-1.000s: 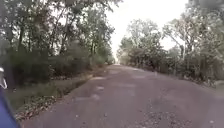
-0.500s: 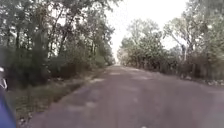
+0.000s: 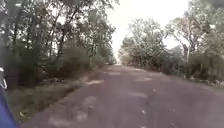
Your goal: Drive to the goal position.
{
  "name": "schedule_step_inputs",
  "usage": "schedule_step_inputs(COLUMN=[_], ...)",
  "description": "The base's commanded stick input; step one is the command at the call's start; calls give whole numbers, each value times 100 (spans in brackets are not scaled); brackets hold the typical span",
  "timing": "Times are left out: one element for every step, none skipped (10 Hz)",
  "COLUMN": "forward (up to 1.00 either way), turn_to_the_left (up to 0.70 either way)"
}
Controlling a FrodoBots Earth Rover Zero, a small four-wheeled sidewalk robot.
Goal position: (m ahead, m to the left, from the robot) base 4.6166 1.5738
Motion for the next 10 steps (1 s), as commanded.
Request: schedule_step_inputs(forward=[70,70,70,70,70,70,70,70,70,70], turn_to_the_left=[-3,-3,-3,-3,-3,-3,-3,-3,-3,-3])
